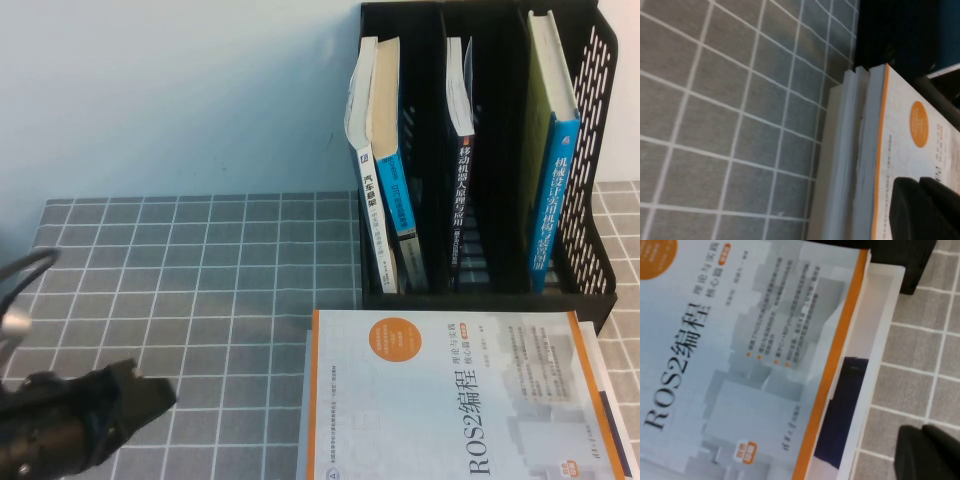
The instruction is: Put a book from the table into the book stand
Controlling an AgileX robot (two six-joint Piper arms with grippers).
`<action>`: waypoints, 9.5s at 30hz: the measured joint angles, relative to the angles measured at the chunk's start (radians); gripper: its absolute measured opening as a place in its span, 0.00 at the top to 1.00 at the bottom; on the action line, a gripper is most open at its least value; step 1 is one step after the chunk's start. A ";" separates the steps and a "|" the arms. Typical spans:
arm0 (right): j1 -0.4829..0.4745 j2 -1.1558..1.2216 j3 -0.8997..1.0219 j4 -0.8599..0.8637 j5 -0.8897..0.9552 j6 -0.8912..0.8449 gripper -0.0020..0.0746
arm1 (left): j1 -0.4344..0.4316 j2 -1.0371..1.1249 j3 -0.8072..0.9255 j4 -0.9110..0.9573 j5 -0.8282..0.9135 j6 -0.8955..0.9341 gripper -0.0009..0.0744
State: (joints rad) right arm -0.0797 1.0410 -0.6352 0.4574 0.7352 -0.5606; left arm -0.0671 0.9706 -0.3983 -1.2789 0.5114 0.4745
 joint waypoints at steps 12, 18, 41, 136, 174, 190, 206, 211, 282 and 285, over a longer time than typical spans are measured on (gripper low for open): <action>0.000 0.352 -0.001 0.303 -0.112 -0.254 0.98 | 0.000 0.306 -0.012 -0.408 0.217 0.453 0.91; 0.016 0.429 -0.002 0.368 -0.117 -0.294 0.98 | 0.000 0.380 -0.038 -0.410 0.300 0.483 0.46; 0.291 0.441 -0.009 0.497 -0.258 -0.374 0.98 | 0.164 0.622 -0.070 -0.424 0.430 0.599 0.25; 0.291 -0.132 -0.323 0.170 -0.235 -0.223 0.98 | -0.331 0.362 -1.227 0.553 0.320 -0.419 0.85; 0.291 -0.132 -0.325 0.122 -0.231 -0.174 0.98 | -0.624 0.851 -1.538 1.304 0.108 -1.088 0.85; 0.291 -0.132 -0.283 0.071 -0.093 -0.173 0.98 | -0.628 0.980 -1.545 1.289 0.072 -0.909 0.77; 0.291 0.096 -0.177 0.335 -0.010 -0.427 0.98 | -0.585 0.986 -1.800 1.191 0.393 -0.693 0.57; 0.291 0.274 -0.172 0.670 -0.006 -0.746 0.98 | -0.585 0.983 -1.944 1.146 0.635 -0.586 0.92; 0.291 -0.531 0.167 -0.045 -0.125 -0.139 0.98 | -0.685 -0.043 -0.615 1.485 -0.132 -0.862 0.99; 0.291 -0.618 0.283 -0.012 -0.220 -0.144 0.98 | -0.685 -0.020 -0.615 1.485 -0.132 -0.864 0.99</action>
State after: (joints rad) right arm 0.2112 0.4230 -0.3522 0.4450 0.5151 -0.7041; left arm -0.7524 0.9510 -1.0134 0.2065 0.3798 -0.3896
